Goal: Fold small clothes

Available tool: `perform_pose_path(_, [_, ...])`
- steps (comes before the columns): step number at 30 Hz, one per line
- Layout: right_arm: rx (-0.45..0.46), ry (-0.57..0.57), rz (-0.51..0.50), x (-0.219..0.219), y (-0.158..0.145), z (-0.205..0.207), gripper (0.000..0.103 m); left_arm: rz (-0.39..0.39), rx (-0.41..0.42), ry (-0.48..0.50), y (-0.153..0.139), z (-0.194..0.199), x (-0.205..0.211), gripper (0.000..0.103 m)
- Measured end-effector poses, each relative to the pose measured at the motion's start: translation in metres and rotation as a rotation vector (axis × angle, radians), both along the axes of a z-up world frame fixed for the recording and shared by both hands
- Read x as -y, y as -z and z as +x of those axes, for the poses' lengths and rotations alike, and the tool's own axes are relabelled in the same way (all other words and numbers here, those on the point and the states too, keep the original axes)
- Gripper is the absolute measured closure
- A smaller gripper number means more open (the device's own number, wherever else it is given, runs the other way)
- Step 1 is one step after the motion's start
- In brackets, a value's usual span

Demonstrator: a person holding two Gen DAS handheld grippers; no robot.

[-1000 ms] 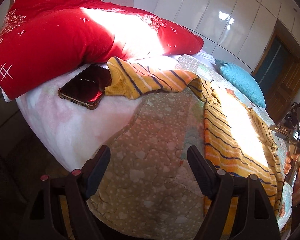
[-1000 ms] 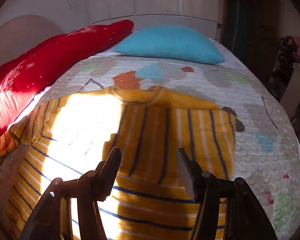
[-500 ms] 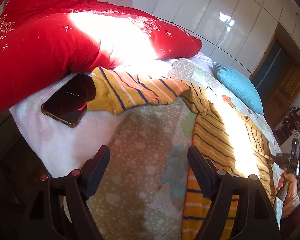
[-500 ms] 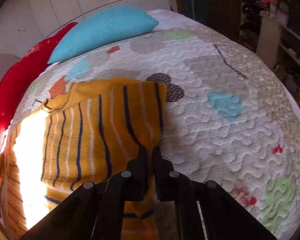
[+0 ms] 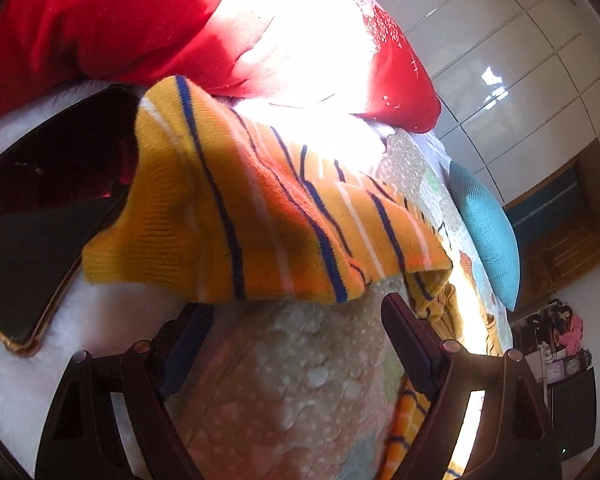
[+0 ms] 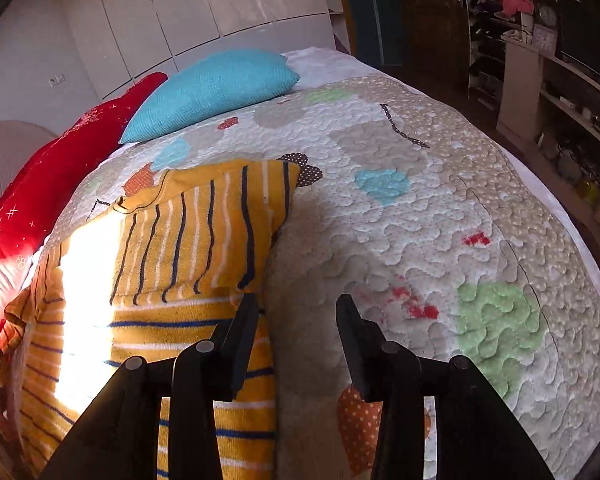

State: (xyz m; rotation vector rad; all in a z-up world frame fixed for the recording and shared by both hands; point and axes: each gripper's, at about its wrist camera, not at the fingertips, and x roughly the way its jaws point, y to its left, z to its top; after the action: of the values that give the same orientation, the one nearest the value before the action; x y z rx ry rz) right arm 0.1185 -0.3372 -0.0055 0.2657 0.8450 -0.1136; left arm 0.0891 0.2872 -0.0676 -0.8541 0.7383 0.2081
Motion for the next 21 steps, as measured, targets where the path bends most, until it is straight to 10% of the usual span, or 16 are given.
perform_pose_path(3, [0.002, -0.008, -0.027, -0.005, 0.002, -0.014, 0.057, -0.031, -0.008, -0.039, 0.002, 0.014, -0.007, 0.042])
perform_pose_path(5, [0.003, -0.01, -0.042, -0.006, 0.004, -0.022, 0.057, -0.042, -0.051, -0.044, 0.005, 0.025, -0.011, 0.096])
perform_pose_path(14, [0.079, -0.063, -0.087, -0.015, -0.007, -0.05, 0.057, 0.222, 0.051, -0.084, -0.083, 0.025, 0.016, 0.099])
perform_pose_path(21, [0.106, -0.045, -0.047, 0.001, -0.002, -0.069, 0.057, 0.426, 0.191, 0.188, -0.173, 0.075, 0.127, 0.099])
